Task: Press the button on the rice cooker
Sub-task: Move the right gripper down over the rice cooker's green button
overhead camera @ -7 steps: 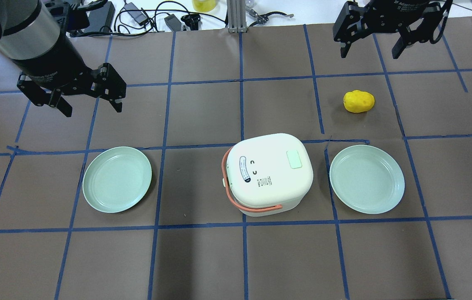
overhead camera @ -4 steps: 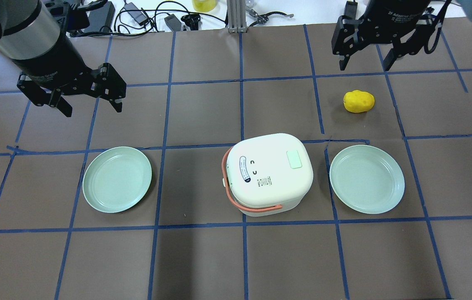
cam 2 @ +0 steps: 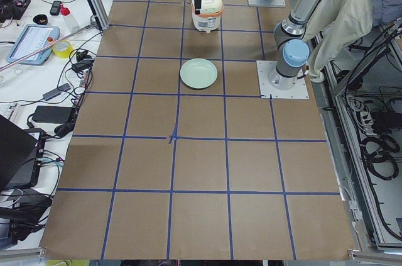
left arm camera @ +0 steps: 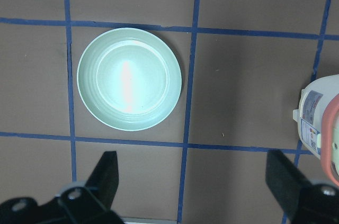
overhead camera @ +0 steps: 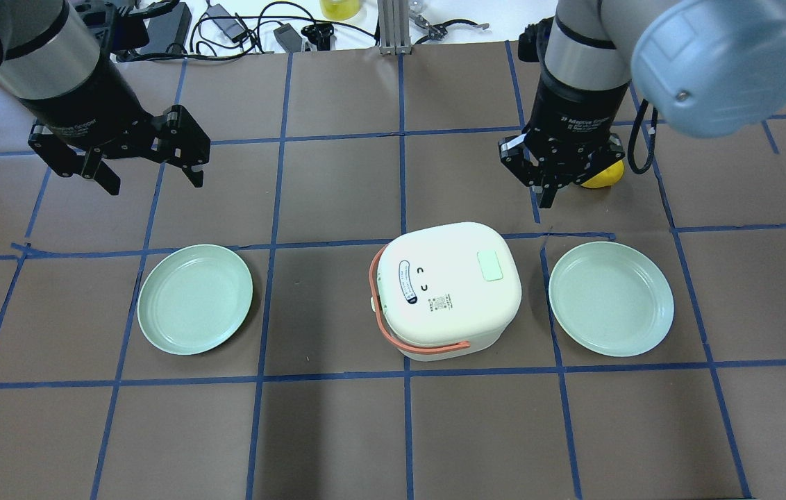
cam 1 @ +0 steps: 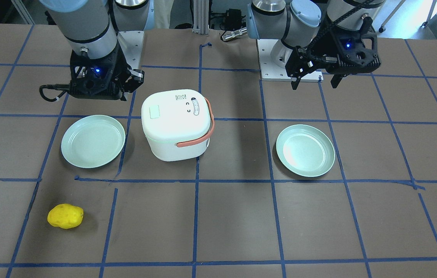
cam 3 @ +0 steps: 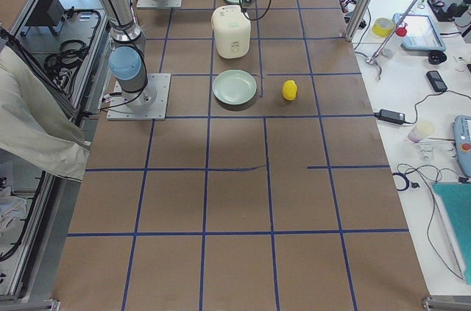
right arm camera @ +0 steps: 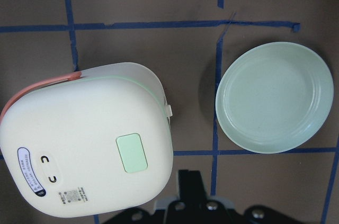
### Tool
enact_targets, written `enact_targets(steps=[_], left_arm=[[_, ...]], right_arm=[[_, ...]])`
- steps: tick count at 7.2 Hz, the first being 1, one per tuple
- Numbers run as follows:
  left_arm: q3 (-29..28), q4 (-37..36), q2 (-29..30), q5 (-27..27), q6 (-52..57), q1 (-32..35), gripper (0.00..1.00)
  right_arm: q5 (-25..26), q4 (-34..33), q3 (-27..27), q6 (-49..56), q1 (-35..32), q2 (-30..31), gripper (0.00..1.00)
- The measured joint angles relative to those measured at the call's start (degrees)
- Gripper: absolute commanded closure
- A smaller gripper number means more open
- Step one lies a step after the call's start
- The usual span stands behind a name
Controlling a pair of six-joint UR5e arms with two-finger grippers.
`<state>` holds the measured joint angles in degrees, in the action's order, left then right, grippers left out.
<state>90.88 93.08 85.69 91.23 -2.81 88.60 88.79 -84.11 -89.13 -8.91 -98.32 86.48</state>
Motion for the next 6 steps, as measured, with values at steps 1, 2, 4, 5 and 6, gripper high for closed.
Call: enact_targets(steps=[1, 2, 4, 5, 6], left_arm=[[0.0, 0.0, 0.0, 0.0, 0.0, 0.0, 0.0], [0.0, 0.0, 0.0, 0.0, 0.0, 0.0, 0.0], [0.0, 0.0, 0.0, 0.0, 0.0, 0.0, 0.0], [0.0, 0.0, 0.0, 0.0, 0.0, 0.0, 0.0], [0.0, 0.0, 0.0, 0.0, -0.02, 0.0, 0.0]], right_arm=[[-0.09, -0.64, -1.57, -0.88, -1.41, 0.0, 0.99], [-0.07, -2.17, -3.8, -1.29, -2.92, 0.0, 0.99], [0.36, -6.91, -9.09, -1.48, -4.71, -0.03, 0.99], [0.29, -8.83, -10.51, -1.54, -4.95, -0.23, 0.98], [0.07, -10.24, -11.15, -1.62, -5.06, -0.58, 0.98]])
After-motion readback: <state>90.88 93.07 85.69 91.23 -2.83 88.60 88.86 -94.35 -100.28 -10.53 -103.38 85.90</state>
